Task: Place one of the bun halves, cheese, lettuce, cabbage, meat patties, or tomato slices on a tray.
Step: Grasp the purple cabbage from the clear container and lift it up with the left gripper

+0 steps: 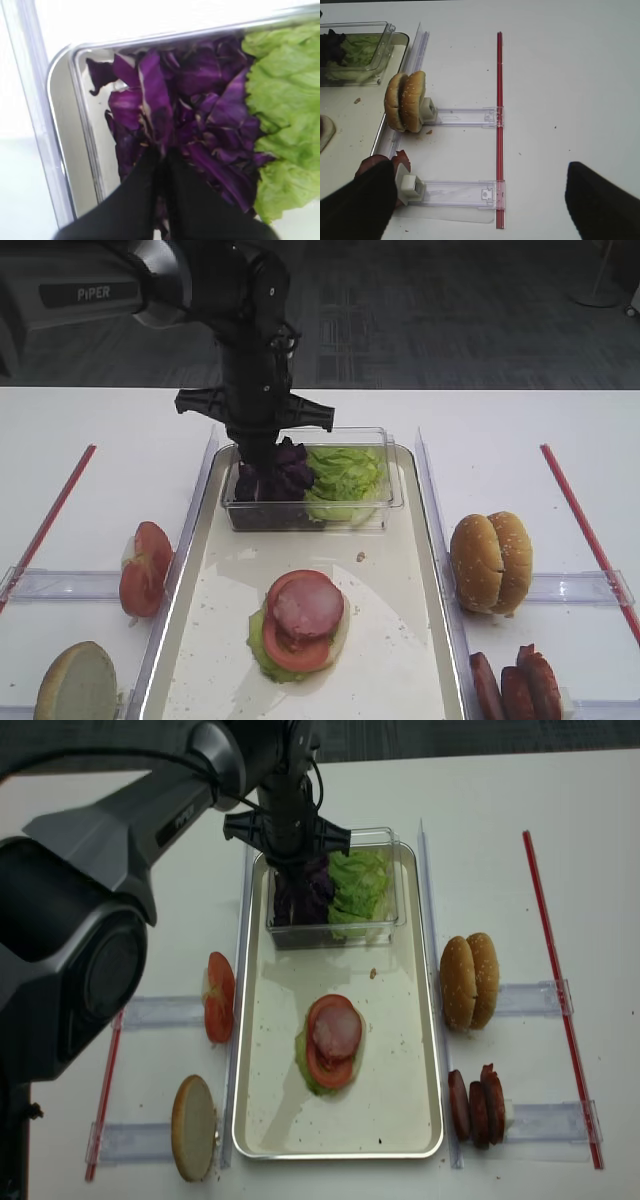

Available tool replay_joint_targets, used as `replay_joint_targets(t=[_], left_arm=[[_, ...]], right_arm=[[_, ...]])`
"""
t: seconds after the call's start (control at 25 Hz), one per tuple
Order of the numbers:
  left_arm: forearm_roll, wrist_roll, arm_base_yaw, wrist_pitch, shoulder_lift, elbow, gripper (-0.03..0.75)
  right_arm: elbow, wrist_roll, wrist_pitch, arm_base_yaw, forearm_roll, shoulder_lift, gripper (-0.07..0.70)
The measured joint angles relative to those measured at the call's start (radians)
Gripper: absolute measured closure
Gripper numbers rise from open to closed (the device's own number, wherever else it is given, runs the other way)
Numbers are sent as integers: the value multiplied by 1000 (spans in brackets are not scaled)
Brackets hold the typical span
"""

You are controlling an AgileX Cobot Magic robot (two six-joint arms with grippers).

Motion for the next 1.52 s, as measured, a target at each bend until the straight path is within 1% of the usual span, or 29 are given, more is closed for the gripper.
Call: replay_joint_targets(t=[0.16,0.56,0.96,1.52], left_arm=[[-7,2,0,57,0,-72,717],[-44,2,0,74,-2,-181,719],[-67,-24,0,77,-4,-198,719],[-78,-95,-55,77,-25,-198,719]], right_arm=[[0,0,0,0,0,0,-60],[0,0,-2,0,0,0,-60],[0,0,-2,0,0,0,-60],[0,0,-2,0,0,0,-60]])
